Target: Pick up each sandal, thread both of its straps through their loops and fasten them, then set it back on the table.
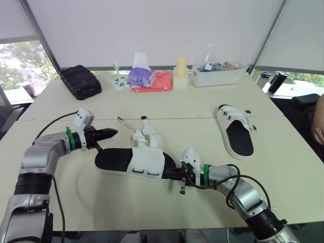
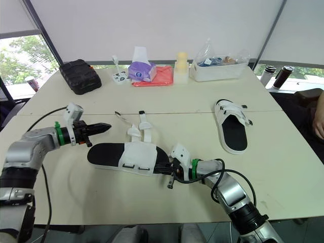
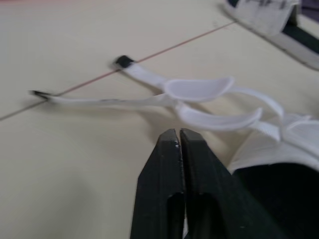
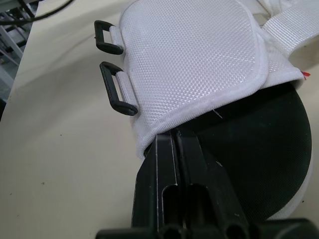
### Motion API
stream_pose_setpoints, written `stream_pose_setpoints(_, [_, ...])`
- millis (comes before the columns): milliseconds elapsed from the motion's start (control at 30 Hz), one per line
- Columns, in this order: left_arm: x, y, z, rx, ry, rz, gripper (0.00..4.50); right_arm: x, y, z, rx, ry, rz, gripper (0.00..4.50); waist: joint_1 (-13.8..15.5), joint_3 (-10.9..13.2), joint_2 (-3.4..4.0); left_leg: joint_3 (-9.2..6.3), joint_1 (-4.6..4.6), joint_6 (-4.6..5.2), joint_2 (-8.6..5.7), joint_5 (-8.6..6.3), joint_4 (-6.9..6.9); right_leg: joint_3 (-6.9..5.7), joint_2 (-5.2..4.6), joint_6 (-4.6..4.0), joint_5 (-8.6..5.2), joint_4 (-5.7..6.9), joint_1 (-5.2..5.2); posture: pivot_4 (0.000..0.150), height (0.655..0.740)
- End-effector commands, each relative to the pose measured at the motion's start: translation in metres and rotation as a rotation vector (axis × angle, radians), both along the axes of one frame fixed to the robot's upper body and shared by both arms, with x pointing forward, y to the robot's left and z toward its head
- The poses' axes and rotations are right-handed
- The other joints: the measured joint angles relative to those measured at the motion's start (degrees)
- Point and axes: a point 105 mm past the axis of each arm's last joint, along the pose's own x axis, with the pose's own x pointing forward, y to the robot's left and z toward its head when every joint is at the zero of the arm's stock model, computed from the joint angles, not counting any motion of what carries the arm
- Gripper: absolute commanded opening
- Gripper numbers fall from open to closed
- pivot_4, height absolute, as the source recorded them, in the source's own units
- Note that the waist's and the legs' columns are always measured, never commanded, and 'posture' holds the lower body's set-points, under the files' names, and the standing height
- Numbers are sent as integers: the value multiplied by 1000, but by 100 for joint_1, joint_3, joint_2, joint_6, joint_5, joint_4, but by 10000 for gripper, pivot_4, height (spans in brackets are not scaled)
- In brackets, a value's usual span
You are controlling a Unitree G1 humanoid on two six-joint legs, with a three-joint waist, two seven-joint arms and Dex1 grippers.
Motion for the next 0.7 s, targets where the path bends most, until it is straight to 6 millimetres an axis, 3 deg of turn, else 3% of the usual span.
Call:
stream_pose_setpoints(33, [4, -4, 10, -41, 14, -34, 23006, 0, 0, -12, -43, 13, -16, 0, -18, 0, 0, 0, 0, 0, 0, 0, 0, 0, 1, 0, 0, 0, 0, 1500, 7400])
stream_pose_setpoints(167, [15, -4, 17, -117, 51, 33, 42438, 0, 2, -14, -41, 10, -19, 0, -15, 0, 0, -1, 4, 0, 5, 0, 0, 0, 3, 0, 0, 1, 1, 1500, 7400])
stream_pose_setpoints(200, [18, -4, 17, -141, 76, 62, 44259, 0, 2, -14, -38, 10, -20, 0, -5, 0, -1, -1, 4, 0, 6, 0, 0, 0, 3, 0, 0, 2, 2, 1500, 7400])
stream_pose_setpoints(433, [23, -26, 2, -153, 259, 85, 44259, 1, 9, -13, -19, 2, -18, 0, -21, -1, -2, -2, 20, 0, 6, 0, -2, 2, 6, -1, 0, 3, 13, 1500, 7400])
stream_pose_setpoints(700, [44, -42, -7, -180, 380, 166, 44259, 4, 15, -12, -6, -9, -20, 0, -40, -1, -2, 0, 32, 0, 5, 0, -4, 5, 9, -2, 1, 6, 19, 1500, 7400])
